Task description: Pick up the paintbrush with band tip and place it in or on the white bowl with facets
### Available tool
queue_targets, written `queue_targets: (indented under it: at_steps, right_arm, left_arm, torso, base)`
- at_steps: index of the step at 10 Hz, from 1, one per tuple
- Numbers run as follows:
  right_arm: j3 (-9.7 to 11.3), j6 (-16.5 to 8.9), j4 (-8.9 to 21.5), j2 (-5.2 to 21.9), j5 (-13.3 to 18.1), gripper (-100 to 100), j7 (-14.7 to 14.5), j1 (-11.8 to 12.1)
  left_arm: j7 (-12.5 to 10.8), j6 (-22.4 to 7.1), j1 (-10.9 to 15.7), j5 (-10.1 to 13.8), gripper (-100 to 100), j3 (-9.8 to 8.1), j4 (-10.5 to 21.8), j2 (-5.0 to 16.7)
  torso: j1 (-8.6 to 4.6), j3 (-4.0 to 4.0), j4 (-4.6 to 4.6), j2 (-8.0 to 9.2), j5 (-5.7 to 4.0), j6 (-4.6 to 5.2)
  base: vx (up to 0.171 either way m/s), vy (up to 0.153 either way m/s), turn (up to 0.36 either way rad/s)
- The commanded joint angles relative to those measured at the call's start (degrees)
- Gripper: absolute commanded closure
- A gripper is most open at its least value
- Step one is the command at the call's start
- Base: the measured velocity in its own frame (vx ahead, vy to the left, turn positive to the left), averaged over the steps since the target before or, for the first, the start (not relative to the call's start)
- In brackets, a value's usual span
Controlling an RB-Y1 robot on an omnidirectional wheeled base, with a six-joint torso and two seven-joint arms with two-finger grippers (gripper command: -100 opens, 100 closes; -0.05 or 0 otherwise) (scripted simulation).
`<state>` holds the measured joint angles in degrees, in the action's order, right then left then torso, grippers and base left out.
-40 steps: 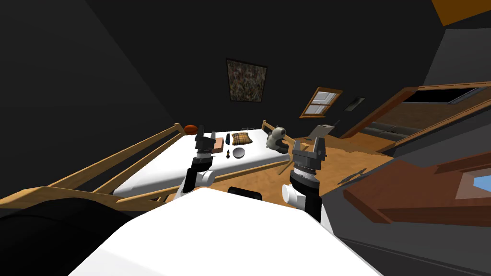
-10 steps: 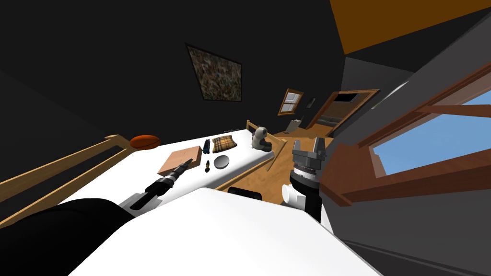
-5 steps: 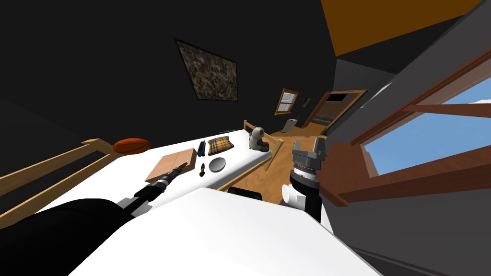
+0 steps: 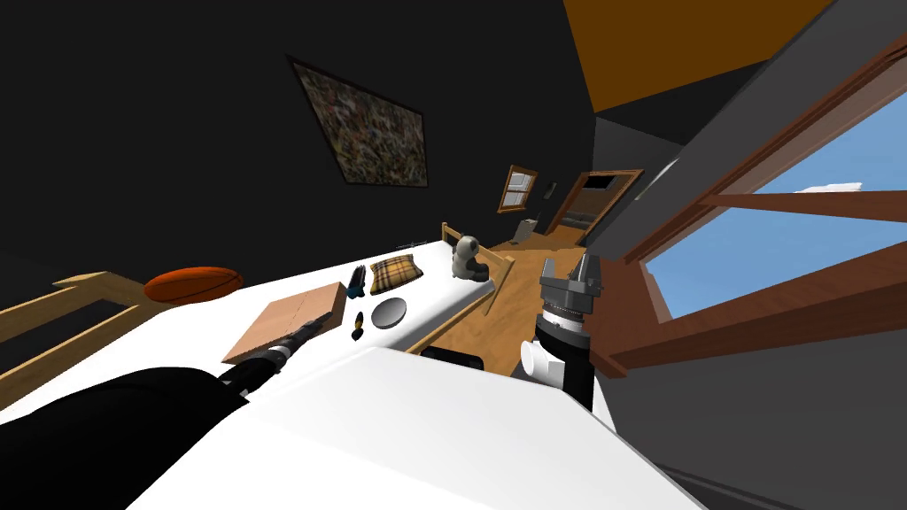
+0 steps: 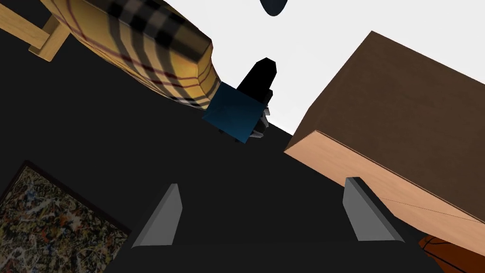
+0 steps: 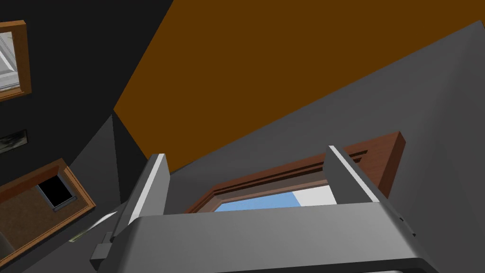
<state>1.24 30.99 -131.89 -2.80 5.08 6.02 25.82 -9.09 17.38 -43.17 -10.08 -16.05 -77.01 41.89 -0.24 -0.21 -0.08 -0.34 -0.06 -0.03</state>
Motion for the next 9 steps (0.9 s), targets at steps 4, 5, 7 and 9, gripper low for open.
queue_targets:
  at_steps: [4, 5, 7, 9]
  right_arm:
    - [0.0, 0.0, 0.0, 0.0, 0.0, 0, 0.0, 0.0]
    - [0.0, 0.0, 0.0, 0.0, 0.0, 0, 0.0, 0.0]
    - [0.0, 0.0, 0.0, 0.0, 0.0, 0, 0.0, 0.0]
    - [0.0, 0.0, 0.0, 0.0, 0.0, 0, 0.0, 0.0]
  left_arm:
    - [-3.3, 2.1, -0.4, -4.4, -100, 0.74, 9.0, 0.7]
    - [-3.3, 2.1, -0.4, -4.4, -100, 0.74, 10.5, 0.7]
    - [-4.5, 2.9, -0.5, -5.8, -100, 1.10, 13.5, 0.7]
    - [-5.6, 3.7, -0.6, -7.3, -100, 1.49, 16.4, 0.5]
  torso:
    - [0.06, 0.09, 0.04, 0.15, 0.03, 0.03]
    - [0.02, 0.02, 0.02, 0.02, 0.01, 0.05]
    - [0.03, 0.03, 0.02, 0.05, 0.01, 0.03]
    - [0.05, 0.06, 0.03, 0.10, 0.02, 0.03]
  base:
    - [0.074, -0.034, -0.161]
    - [0.091, -0.033, -0.069]
    - [0.077, -0.032, -0.097]
    - [0.066, -0.023, -0.114]
